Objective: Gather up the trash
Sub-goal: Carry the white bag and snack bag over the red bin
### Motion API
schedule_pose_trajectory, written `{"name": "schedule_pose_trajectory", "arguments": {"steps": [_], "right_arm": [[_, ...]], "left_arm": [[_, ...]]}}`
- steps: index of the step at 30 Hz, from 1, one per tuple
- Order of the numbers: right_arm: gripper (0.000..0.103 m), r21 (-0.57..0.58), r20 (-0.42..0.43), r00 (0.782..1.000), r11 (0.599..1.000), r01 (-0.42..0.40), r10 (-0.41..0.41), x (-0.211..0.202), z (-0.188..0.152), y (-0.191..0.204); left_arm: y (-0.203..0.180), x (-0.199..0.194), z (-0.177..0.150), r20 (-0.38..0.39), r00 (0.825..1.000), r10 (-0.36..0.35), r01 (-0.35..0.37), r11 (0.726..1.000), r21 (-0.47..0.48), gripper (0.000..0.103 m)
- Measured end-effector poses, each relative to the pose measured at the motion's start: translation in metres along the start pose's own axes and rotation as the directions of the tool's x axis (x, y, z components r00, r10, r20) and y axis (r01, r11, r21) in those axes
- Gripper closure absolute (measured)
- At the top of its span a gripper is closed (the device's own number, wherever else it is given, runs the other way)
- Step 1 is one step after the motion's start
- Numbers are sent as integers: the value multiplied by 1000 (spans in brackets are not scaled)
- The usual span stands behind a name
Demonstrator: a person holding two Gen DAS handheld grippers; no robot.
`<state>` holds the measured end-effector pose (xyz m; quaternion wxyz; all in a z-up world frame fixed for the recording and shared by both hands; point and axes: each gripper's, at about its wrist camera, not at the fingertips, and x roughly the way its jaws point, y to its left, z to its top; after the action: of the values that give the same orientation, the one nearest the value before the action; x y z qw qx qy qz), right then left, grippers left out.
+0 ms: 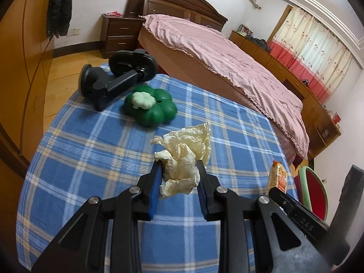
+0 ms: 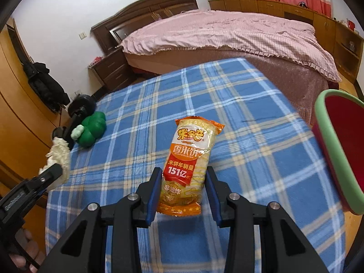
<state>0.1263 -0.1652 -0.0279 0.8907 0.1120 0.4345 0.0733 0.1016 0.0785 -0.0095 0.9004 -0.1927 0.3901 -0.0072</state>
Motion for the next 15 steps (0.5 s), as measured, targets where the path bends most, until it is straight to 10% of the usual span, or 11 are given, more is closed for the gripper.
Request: {"name": "schedule_pose_trajectory", "arguments": {"steps": [15], "right_arm": [[62,44,98,994,997,-55,51,-70,-12,-42]], "left_arm": [[-64,-15,-19,-29,997,-73,76,993,94,74]]}}
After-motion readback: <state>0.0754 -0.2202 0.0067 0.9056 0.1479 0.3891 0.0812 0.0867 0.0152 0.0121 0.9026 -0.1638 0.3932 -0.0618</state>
